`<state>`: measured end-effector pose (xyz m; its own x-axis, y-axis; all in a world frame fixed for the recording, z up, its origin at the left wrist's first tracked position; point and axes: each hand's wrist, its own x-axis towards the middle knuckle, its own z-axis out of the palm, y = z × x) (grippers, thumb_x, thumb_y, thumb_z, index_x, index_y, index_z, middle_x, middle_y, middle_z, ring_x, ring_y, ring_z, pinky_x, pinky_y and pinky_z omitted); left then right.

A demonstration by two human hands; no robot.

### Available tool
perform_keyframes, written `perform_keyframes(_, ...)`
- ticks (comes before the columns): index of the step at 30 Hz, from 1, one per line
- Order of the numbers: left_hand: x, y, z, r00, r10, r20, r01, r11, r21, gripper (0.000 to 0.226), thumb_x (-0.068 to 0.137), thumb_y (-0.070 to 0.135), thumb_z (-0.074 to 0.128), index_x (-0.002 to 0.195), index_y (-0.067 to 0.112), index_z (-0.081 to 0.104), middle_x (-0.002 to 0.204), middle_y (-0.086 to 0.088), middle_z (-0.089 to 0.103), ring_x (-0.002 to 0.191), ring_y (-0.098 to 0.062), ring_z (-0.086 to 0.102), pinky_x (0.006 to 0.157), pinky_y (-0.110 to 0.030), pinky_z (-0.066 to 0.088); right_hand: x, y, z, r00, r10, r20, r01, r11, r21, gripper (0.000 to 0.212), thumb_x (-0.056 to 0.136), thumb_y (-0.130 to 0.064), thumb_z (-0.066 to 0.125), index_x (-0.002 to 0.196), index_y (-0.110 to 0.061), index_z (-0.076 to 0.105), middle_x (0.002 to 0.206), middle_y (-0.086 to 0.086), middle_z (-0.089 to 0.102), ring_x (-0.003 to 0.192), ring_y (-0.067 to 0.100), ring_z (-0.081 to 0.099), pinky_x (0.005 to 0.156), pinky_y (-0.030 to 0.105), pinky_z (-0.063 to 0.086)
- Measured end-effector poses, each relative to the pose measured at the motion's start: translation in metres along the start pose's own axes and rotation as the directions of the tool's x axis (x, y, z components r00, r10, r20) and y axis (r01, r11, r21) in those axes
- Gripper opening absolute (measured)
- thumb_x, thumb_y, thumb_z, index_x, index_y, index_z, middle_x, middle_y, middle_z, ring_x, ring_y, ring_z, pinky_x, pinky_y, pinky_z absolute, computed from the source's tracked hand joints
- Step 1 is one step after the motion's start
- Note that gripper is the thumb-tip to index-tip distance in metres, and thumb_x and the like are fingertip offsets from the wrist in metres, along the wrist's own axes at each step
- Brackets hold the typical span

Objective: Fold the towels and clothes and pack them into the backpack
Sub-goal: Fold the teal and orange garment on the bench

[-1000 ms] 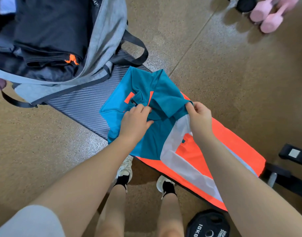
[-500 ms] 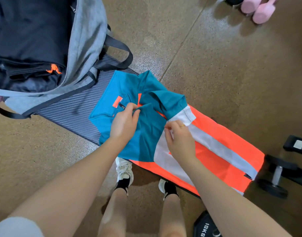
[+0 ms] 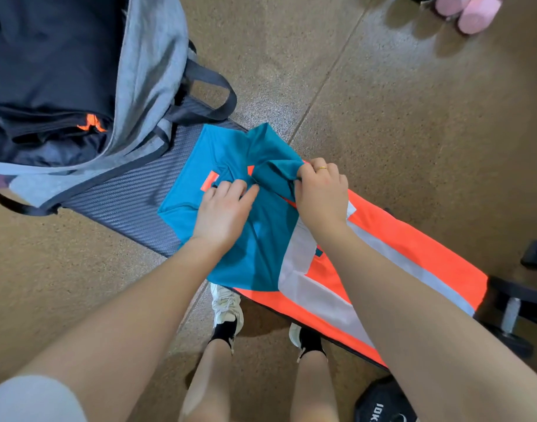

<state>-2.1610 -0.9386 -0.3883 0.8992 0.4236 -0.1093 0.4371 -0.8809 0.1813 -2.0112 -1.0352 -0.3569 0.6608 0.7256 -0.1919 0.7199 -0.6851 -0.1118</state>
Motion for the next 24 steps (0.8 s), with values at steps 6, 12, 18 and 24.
perform_keyframes(6,0.007,-0.001,-0.033,0.945,-0.214,0.246,0.307,0.837,-0.453,0.032,0.093,0.016,0.04,0.117,0.012,0.06,0.101,-0.007,0.066,0.094,-0.029,0.057,0.083,-0.037,0.044,-0.033,-0.028,-0.044,0.954,-0.206,0.216,0.155,0.96,0.232,0.023,0.094,-0.023,0.044,0.098,-0.004,0.056,0.082,0.02,0.066,0.076,0.038,0.063,0.061,0.041,0.045)
perform_keyframes(12,0.014,0.001,-0.052,0.705,-0.398,0.587,0.691,0.198,-0.695,0.021,0.095,0.028,0.047,0.109,0.012,0.047,0.077,-0.001,0.059,0.057,-0.008,0.054,0.054,-0.022,0.04,-0.064,-0.053,-0.043,0.853,-0.231,0.469,-0.069,0.84,0.538,0.039,0.093,-0.041,0.04,0.11,-0.011,0.059,0.094,0.013,0.066,0.094,0.033,0.059,0.077,0.042,0.046)
perform_keyframes(18,-0.001,0.012,-0.052,0.867,-0.058,0.495,0.345,0.787,-0.512,0.055,0.086,0.015,0.06,0.133,0.021,0.031,0.115,-0.013,0.056,0.102,-0.033,0.058,0.088,-0.045,0.045,-0.088,0.011,-0.016,0.888,0.222,0.402,-0.344,0.902,0.261,0.022,0.088,-0.016,0.057,0.108,-0.005,0.058,0.112,0.018,0.05,0.099,0.039,0.052,0.082,0.04,0.04)
perform_keyframes(24,-0.02,0.008,-0.043,0.911,-0.059,0.408,0.342,0.66,-0.668,0.024,0.087,0.0,0.054,0.109,0.006,0.063,0.097,-0.009,0.055,0.085,-0.018,0.055,0.078,-0.012,0.036,-0.112,-0.005,0.003,0.775,0.408,0.482,-0.629,0.57,0.529,0.028,0.086,-0.006,0.057,0.113,-0.004,0.048,0.11,0.01,0.053,0.099,0.026,0.05,0.071,0.022,0.028)
